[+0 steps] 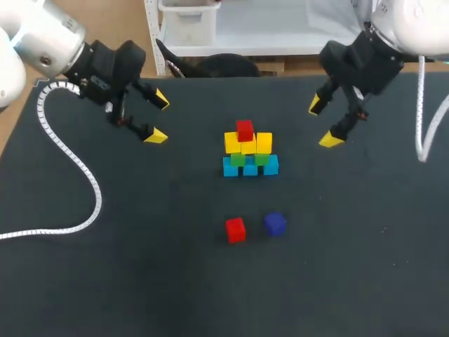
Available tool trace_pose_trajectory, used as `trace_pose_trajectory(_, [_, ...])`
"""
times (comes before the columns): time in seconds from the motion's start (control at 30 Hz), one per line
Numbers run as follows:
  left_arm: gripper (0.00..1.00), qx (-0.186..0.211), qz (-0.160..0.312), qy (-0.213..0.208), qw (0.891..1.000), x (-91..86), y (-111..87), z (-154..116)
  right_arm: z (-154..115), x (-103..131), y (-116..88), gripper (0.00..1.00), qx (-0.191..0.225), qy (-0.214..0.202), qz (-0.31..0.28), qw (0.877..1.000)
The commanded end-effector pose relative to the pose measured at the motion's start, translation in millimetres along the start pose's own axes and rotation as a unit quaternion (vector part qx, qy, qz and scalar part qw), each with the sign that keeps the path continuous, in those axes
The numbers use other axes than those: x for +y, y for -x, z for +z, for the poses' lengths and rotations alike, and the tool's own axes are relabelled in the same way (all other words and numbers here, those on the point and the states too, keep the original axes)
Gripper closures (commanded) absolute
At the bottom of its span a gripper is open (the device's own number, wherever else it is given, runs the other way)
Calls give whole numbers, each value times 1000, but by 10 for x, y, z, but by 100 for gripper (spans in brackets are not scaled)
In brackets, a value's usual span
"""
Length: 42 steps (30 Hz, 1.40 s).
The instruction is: Place the blue cubes, place green cubes on the blue cubes, place the yellow cubes on the green cubes, then place the red cubes on the yellow cubes, and place purple cube on the red cubes.
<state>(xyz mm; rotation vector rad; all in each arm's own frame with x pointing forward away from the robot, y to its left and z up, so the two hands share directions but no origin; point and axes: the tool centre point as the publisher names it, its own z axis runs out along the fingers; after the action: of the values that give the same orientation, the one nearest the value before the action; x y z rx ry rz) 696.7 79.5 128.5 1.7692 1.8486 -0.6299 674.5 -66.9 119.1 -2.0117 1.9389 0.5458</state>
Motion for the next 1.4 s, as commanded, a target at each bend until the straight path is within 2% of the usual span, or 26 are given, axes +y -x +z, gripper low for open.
trace_pose_trajectory(0.03, [0,-1,1,-1,1000,9,-7,-4,-3,478,-62,0,5,-36,3,999])
trace_pose_trajectory(0.23, [0,-1,1,-1,1000,9,-7,-4,123,701,-168,0,-17,-15,10,1000])
trace_pose_trajectory(0.37, [0,-1,1,-1,1000,9,-7,-4,204,805,-114,0,-32,3,9,999])
trace_pose_trajectory(0.47, [0,-1,1,-1,1000,9,-7,-4,199,830,-60,0,-60,17,0,998])
trace_pose_trajectory(1.4, [0,-1,1,-1,1000,9,-7,-4,199,830,-60,0,-60,17,0,998])
